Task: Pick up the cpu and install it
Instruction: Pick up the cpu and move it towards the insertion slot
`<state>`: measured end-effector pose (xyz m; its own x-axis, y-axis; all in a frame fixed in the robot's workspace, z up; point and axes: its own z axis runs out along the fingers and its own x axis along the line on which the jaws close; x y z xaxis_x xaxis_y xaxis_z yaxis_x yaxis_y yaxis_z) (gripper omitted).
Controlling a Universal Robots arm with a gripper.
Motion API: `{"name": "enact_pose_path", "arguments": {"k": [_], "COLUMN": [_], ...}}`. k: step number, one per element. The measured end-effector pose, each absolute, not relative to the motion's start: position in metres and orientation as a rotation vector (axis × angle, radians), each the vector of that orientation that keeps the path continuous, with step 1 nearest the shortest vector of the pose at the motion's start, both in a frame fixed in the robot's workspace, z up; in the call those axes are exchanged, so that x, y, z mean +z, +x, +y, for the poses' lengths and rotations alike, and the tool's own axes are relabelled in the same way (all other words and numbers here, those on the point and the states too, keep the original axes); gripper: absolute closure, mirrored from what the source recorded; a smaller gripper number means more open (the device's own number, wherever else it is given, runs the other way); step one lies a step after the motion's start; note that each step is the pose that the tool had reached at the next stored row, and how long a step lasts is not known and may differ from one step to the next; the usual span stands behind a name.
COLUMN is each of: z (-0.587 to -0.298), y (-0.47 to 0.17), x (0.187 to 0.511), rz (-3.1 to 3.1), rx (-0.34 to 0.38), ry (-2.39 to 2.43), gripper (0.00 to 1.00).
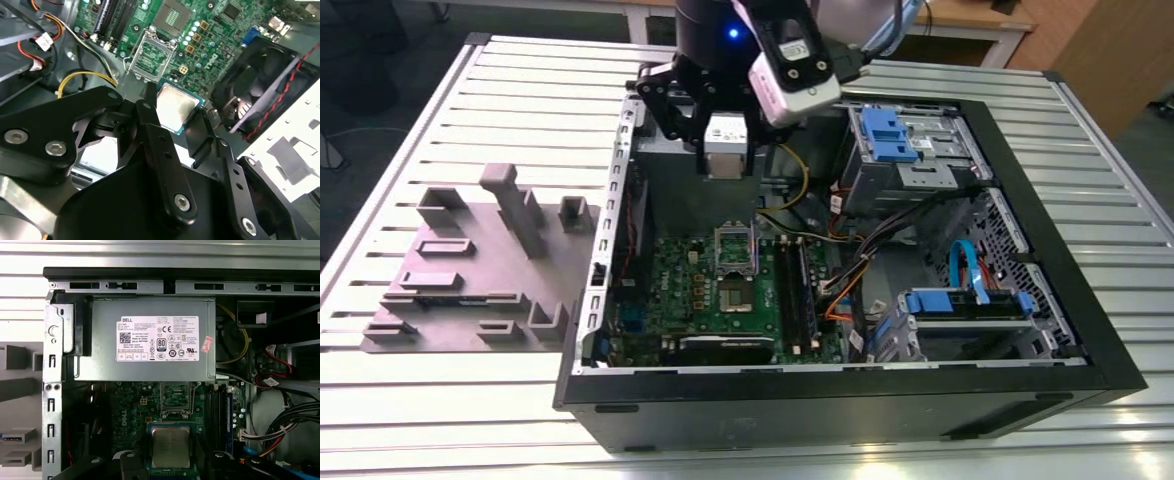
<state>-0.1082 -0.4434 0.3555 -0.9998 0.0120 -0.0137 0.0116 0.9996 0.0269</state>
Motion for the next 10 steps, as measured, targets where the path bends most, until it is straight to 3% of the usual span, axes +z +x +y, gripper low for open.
{"name": "enact_pose_path", "arguments": {"k": [10], "z": [-0.4434], "y": [-0.1045], "x": [0.3555], "rz": [3.127], "rx": [0.042], "ry": [0.018], "gripper": [0.53]}}
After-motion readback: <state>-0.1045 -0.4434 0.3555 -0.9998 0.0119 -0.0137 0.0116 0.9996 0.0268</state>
